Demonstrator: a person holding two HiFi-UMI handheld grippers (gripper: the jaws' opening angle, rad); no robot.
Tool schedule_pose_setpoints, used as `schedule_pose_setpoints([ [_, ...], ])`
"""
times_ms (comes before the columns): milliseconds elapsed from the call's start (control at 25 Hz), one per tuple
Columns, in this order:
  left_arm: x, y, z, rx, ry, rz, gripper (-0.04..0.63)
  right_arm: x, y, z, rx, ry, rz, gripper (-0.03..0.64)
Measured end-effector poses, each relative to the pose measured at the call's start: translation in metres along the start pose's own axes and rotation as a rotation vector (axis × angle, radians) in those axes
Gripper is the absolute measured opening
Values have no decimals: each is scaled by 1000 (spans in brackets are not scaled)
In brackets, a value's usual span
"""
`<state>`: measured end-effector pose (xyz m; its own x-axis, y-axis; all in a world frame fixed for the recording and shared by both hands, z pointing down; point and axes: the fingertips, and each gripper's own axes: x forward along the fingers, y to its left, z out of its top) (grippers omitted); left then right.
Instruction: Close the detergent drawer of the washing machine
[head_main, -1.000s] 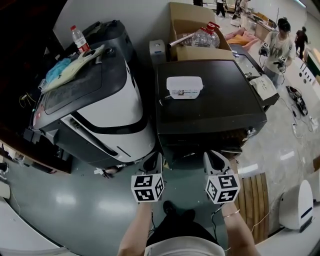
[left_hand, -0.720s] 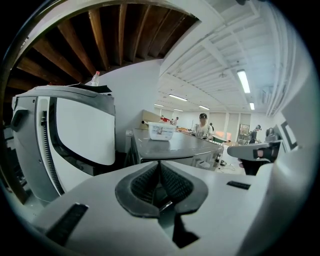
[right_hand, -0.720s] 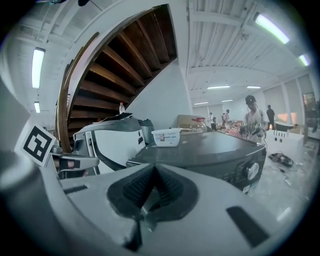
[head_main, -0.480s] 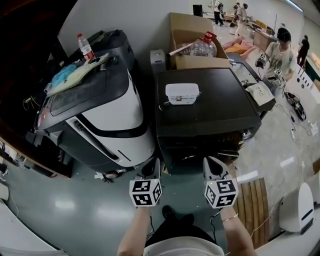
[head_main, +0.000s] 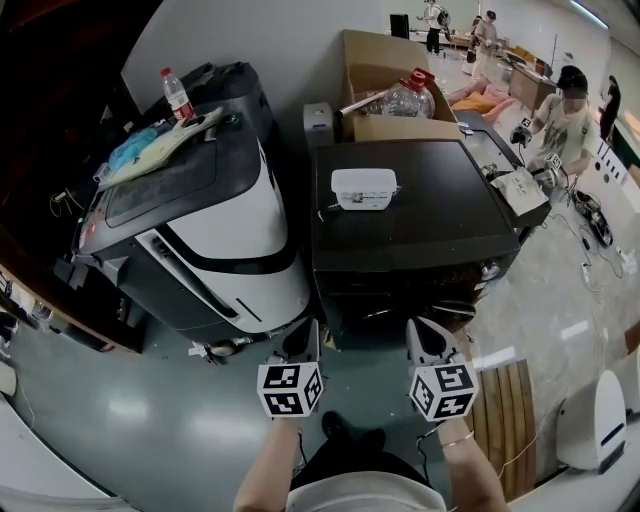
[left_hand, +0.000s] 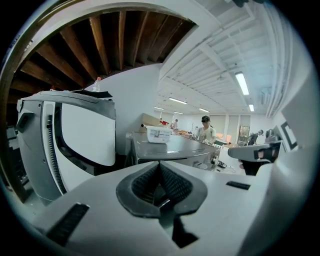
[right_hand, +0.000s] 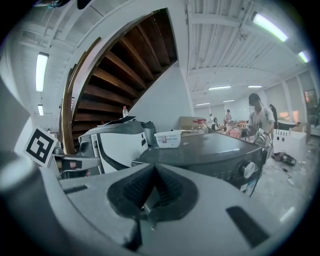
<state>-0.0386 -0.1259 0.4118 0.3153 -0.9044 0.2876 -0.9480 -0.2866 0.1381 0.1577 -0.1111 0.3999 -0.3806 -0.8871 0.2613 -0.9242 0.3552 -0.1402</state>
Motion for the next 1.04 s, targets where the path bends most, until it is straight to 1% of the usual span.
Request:
schedule_pose_setpoints([
  [320,-8,-6,4,7,-15,6,-5,-9,-3,1,-9,-6,-10,2],
  [1040,-15,-16,7,12,-27,0,-3,-13,8,0,-23,-4,36,2],
])
